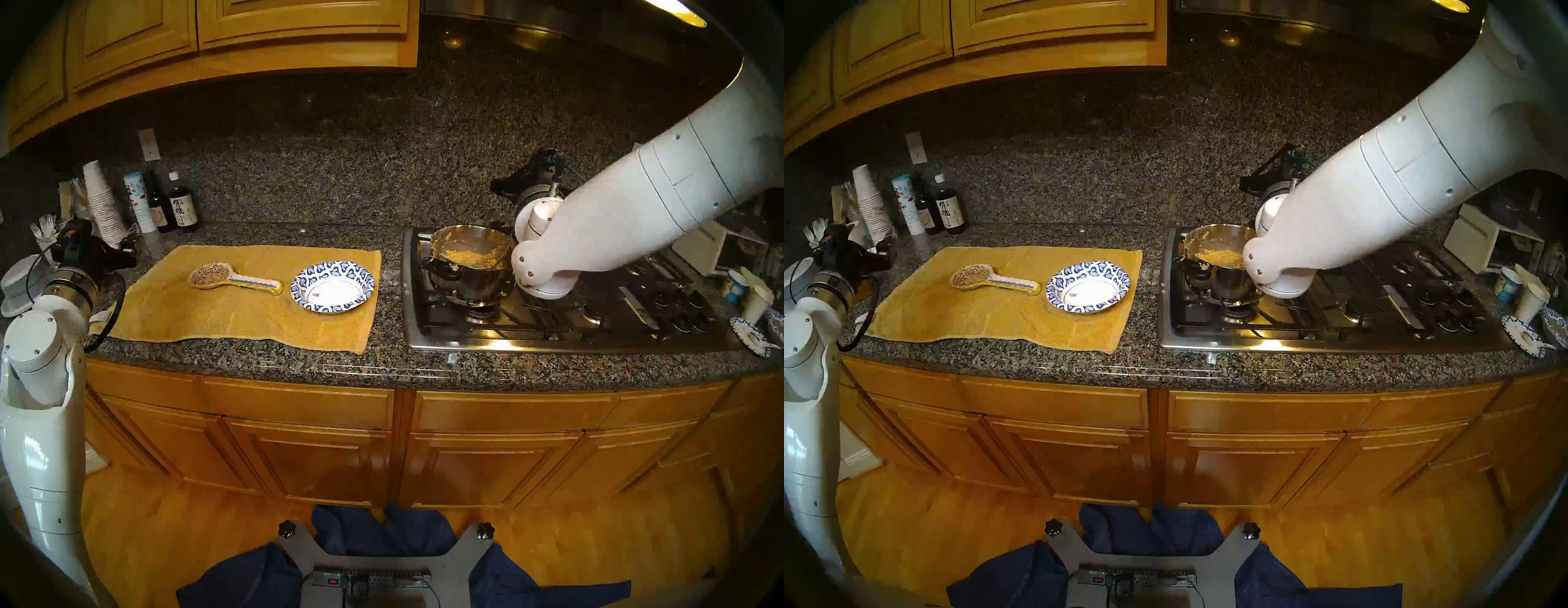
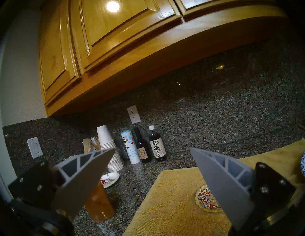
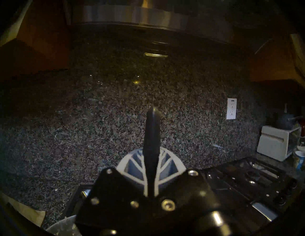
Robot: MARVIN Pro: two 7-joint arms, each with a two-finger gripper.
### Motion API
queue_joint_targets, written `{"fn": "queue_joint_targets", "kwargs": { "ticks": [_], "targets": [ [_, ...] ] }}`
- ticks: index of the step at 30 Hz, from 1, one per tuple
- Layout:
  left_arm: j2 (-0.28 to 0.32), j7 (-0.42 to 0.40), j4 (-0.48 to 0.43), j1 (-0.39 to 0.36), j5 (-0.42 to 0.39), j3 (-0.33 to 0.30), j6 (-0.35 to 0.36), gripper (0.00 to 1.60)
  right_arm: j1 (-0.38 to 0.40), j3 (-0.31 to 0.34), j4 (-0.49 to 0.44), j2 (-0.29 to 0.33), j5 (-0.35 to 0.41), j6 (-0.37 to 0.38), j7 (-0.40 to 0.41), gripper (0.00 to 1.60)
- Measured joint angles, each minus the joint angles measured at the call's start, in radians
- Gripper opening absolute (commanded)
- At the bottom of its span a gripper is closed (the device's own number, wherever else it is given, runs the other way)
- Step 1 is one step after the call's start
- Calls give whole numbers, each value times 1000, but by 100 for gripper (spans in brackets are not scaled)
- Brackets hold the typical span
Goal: Scoop oatmeal into bowl
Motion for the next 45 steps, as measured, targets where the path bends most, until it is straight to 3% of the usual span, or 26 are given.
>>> {"fn": "queue_joint_targets", "kwargs": {
  "ticks": [12, 25, 34, 45],
  "targets": [
    [1, 2, 0, 1, -2, 0, 0, 160, -45, -30, 30, -68, -46, 0, 0, 0],
    [3, 4, 0, 2, -4, 1, 0, 160, -123, -4, 103, -104, -60, -5, 2, 0],
    [5, 5, 0, 3, -5, 1, 0, 160, -177, 21, 150, -67, 13, -5, 3, 0],
    [6, 7, 0, 4, -7, 2, 0, 160, -225, 33, 154, 30, 155, -4, 4, 0]
  ]
}}
